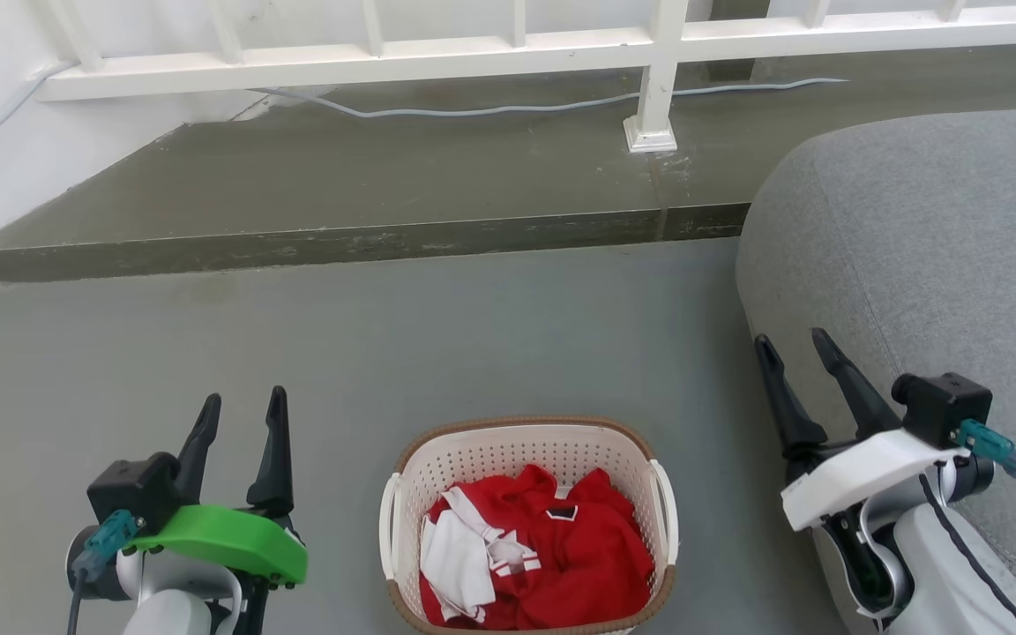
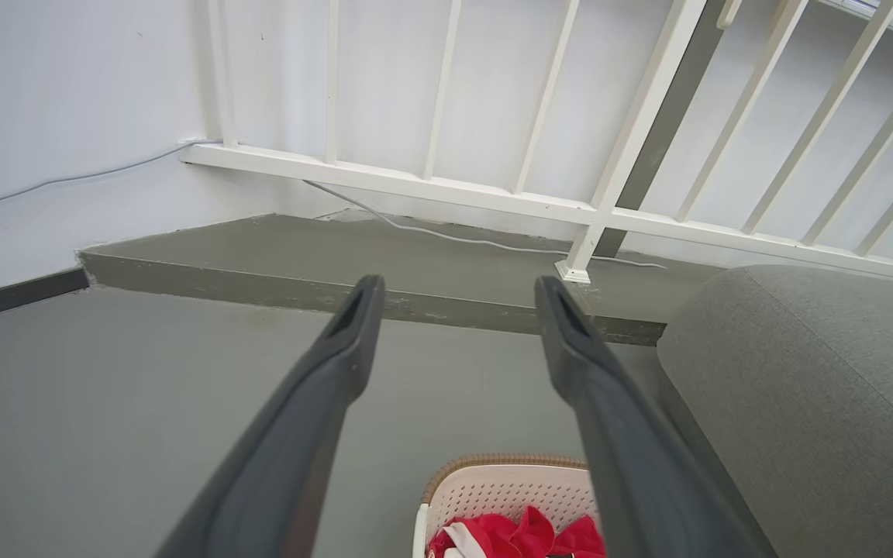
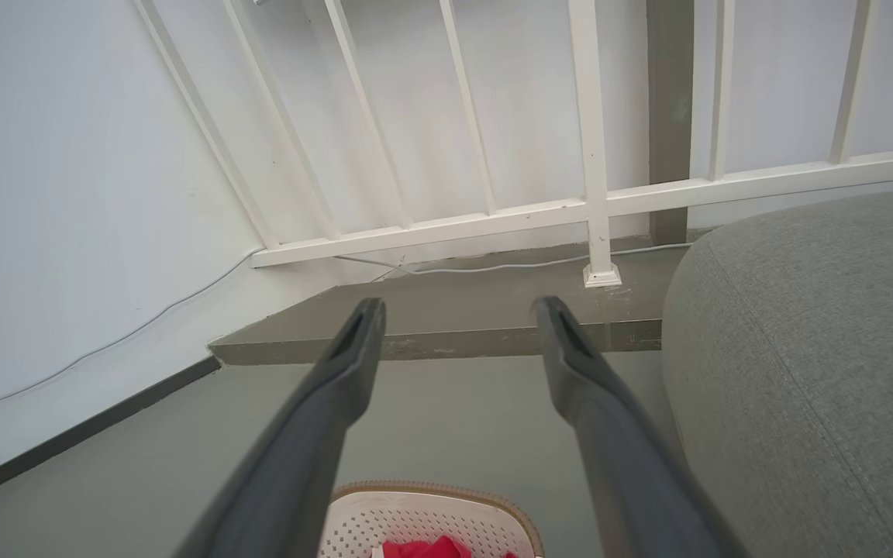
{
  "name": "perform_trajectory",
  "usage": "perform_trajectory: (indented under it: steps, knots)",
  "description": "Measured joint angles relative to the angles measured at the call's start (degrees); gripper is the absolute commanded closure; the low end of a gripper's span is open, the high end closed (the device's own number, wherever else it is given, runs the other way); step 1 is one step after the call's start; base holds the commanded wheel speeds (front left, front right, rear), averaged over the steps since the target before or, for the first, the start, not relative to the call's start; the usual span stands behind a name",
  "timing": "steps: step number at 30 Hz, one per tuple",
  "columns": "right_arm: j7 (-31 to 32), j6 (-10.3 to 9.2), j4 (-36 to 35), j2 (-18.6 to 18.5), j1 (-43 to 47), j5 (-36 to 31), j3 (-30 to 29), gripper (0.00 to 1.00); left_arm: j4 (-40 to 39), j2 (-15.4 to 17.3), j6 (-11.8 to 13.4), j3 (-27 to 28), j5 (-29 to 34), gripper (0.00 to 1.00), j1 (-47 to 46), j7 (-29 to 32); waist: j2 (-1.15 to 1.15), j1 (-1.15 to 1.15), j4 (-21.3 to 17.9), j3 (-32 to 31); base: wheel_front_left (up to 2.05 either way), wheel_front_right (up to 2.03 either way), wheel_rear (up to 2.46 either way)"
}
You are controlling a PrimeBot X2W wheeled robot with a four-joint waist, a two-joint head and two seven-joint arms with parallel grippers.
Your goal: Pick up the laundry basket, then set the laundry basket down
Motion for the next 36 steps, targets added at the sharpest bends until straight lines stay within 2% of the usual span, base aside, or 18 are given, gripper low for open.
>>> perform_trajectory:
  steps: [8,36]
  knots:
    - [0.0,0.00,-0.6,1.1,1.5,-1.4,-1.6,0.00,-1.9,-0.5,-0.2,1.1,2.1,0.00,2.0,0.0,0.00,0.00,-0.1,0.0,0.00,0.00,0.00]
    - [0.0,0.56,-1.6,3.1,3.4,-4.3,-4.3,0.00,-3.6,-1.6,-1.7,2.2,3.2,0.00,3.8,0.0,0.00,0.00,-0.5,0.6,0.00,0.00,0.00]
